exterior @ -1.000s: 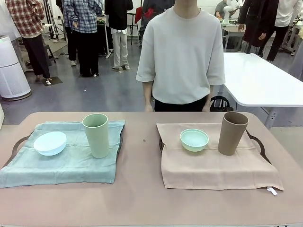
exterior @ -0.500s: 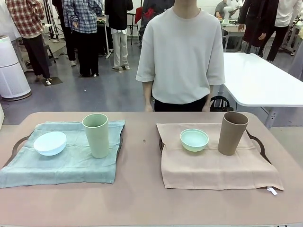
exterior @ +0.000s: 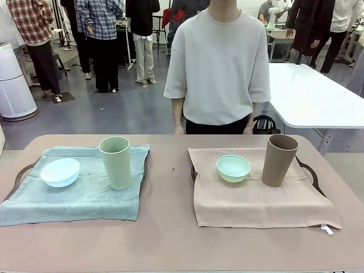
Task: Set up a tray with a mat and arrange the tableware.
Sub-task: Place the Picnic Bowl and Reusable plastic cup back onto the Handle tray in front of the human's position.
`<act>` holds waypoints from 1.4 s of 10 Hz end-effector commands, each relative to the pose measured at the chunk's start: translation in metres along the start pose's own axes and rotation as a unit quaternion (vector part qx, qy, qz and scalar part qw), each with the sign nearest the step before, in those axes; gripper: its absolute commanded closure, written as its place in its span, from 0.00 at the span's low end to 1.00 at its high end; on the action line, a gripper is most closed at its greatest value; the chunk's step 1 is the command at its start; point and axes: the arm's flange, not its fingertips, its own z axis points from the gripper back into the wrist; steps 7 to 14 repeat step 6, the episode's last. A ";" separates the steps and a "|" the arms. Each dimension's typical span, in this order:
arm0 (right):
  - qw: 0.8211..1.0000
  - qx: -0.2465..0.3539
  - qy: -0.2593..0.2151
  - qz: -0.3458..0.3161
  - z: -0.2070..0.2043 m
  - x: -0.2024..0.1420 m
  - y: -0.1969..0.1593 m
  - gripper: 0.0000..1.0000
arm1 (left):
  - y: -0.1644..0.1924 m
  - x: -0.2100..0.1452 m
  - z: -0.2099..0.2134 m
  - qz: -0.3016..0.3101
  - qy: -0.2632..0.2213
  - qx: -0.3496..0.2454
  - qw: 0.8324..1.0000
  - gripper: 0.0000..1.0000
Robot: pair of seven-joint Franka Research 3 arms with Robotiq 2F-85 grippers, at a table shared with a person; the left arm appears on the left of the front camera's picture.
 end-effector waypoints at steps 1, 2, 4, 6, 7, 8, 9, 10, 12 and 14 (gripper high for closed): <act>1.000 0.006 -0.002 0.000 0.001 0.000 -0.002 0.00 | 0.000 -0.001 -0.003 0.000 0.002 -0.003 1.000 0.00; 1.000 0.006 -0.002 0.000 0.001 0.000 -0.002 0.00 | 0.000 -0.001 -0.003 0.000 0.002 -0.003 1.000 0.00; 1.000 0.006 -0.002 0.000 0.001 0.000 -0.002 0.00 | 0.000 -0.001 -0.003 0.000 0.002 -0.003 1.000 0.00; 1.000 0.006 -0.002 0.000 0.001 0.000 -0.002 0.00 | 0.000 -0.001 -0.003 0.000 0.002 -0.003 1.000 0.00; 1.000 0.006 -0.002 0.000 0.001 0.000 -0.002 0.00 | 0.000 -0.001 -0.003 0.000 0.002 -0.003 1.000 0.00; 1.000 0.006 -0.002 0.000 0.001 0.000 -0.002 0.00 | 0.000 -0.001 -0.003 0.000 0.002 -0.003 1.000 0.00; 1.000 0.006 -0.002 0.000 0.001 0.000 -0.002 0.00 | 0.000 -0.001 -0.003 0.000 0.002 -0.003 1.000 0.00; 1.000 0.006 -0.002 0.000 0.001 0.000 -0.002 0.00 | 0.000 -0.001 -0.003 0.000 0.002 -0.003 1.000 0.00; 1.000 0.006 -0.002 0.000 0.001 0.000 -0.002 0.00 | 0.000 -0.001 -0.003 0.000 0.002 -0.003 1.000 0.00; 1.000 0.006 -0.002 0.000 0.001 0.000 -0.002 0.00 | 0.000 -0.001 -0.003 0.000 0.002 -0.003 1.000 0.00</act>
